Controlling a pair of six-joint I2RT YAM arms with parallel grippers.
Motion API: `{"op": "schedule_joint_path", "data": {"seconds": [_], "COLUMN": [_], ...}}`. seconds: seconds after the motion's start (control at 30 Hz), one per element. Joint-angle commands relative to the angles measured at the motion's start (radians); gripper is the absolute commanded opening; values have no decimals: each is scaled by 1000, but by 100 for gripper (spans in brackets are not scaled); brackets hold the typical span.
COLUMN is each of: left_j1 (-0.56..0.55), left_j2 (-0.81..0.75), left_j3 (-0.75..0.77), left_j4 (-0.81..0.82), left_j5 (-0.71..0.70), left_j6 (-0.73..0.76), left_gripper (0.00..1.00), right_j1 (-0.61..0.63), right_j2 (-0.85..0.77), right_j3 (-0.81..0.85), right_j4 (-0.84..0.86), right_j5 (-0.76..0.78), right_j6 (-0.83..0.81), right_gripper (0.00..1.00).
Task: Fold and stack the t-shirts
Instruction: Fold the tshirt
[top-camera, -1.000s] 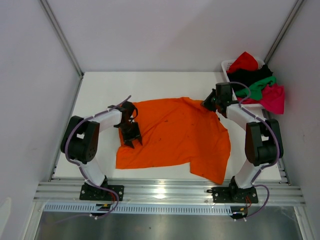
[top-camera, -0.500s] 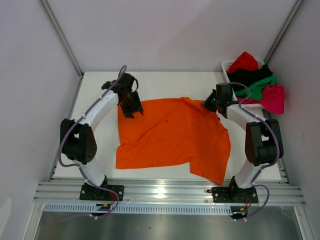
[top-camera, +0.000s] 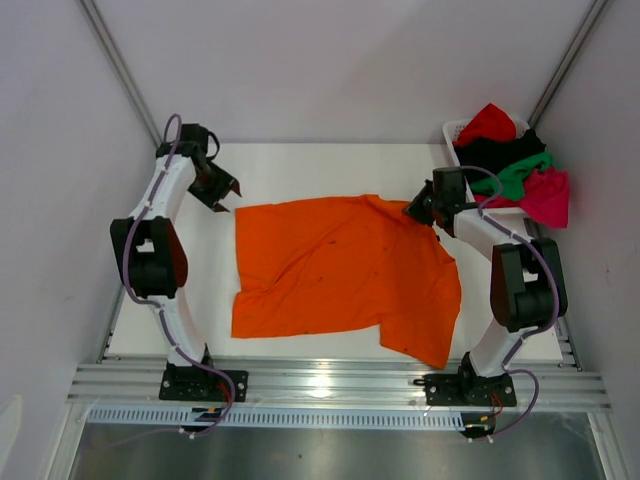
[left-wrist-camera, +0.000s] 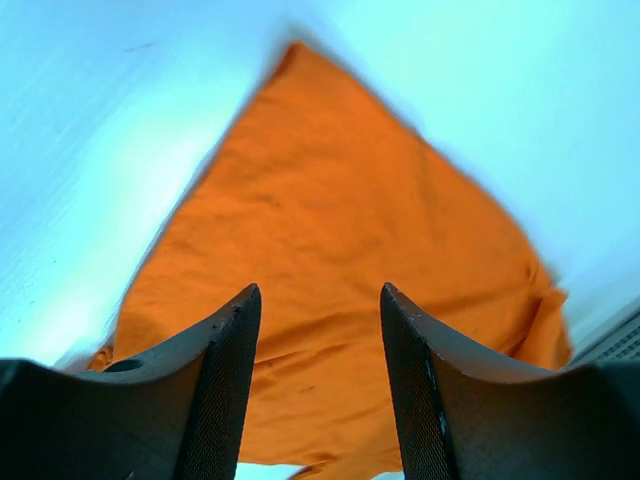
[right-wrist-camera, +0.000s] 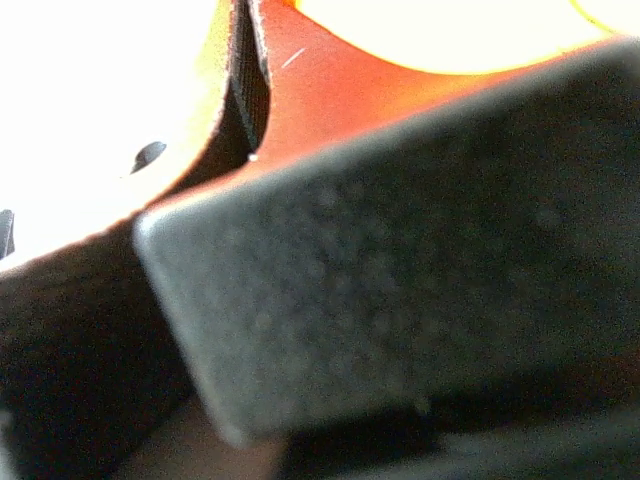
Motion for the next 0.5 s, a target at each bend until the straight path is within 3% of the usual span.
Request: {"op": "schedule_joint_path", "data": {"seconds": [0.0, 0.47], "left_j1": [37, 58], "left_j2": [-3, 46], "left_j3": [-23, -92], "left_j4": [42, 172], "left_j5": [40, 41], "left_j6": [-170, -422], "left_gripper": [55, 55], "right_j1": [-5, -25], "right_j2": [-36, -57], "right_j3": [7, 7], "right_j4": [20, 0], "right_j5": [-3, -3], "right_j6": [-20, -32], "right_gripper": [5, 4]}}
